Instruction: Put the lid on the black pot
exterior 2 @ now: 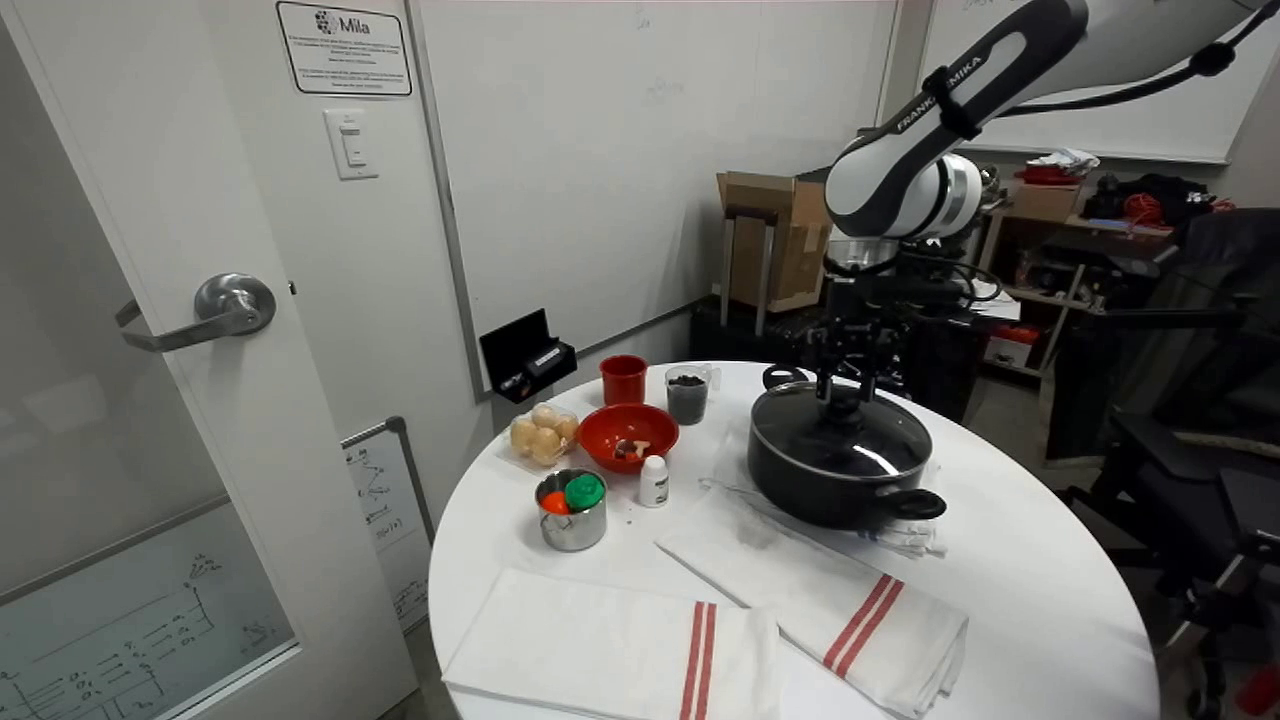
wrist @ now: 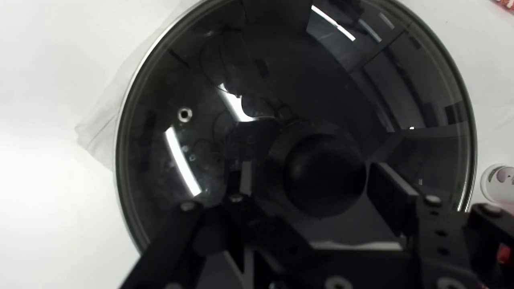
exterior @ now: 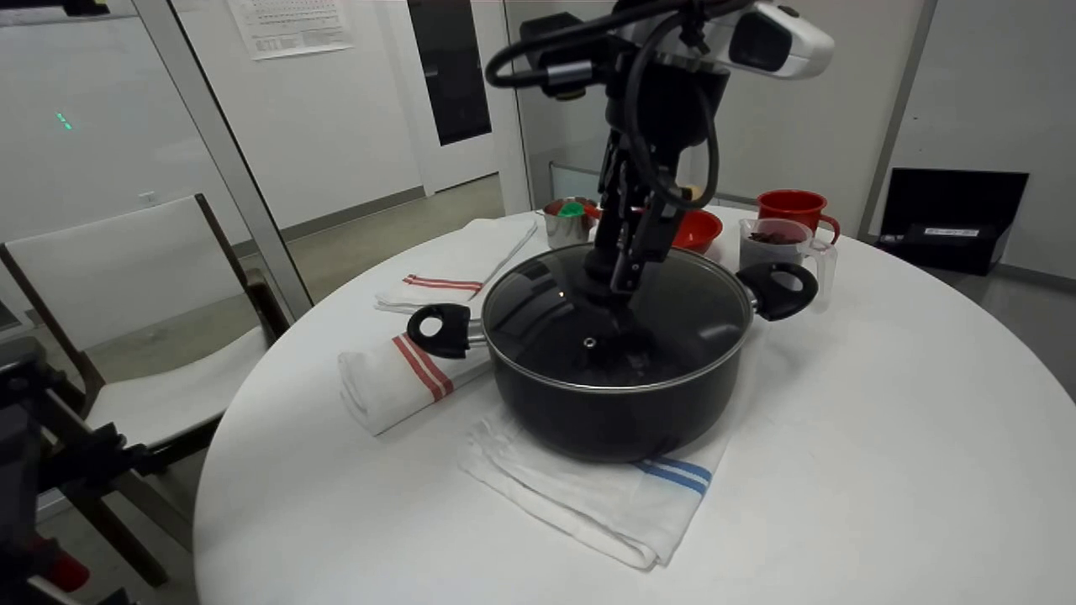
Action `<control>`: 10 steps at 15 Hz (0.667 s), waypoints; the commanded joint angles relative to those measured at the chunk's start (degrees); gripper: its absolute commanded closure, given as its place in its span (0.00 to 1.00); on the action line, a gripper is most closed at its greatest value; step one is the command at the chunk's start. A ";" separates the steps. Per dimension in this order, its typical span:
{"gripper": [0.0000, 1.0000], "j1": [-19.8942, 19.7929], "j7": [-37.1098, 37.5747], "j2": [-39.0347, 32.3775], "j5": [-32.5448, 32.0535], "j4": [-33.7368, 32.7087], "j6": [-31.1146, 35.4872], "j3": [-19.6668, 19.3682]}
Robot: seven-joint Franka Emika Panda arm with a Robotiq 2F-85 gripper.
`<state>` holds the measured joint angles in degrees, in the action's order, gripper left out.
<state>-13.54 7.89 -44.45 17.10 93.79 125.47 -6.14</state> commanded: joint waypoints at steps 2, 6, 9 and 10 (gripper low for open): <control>0.00 1.38 1.78 3.28 -2.03 3.25 1.40 -1.28; 0.00 2.47 1.36 6.82 -3.50 6.58 3.31 -1.50; 0.00 3.97 0.71 11.34 -5.33 10.96 5.78 -1.41; 0.00 4.35 0.56 12.75 -5.88 12.24 6.34 -1.29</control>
<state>-11.15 8.11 -37.96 13.27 99.29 128.92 -6.93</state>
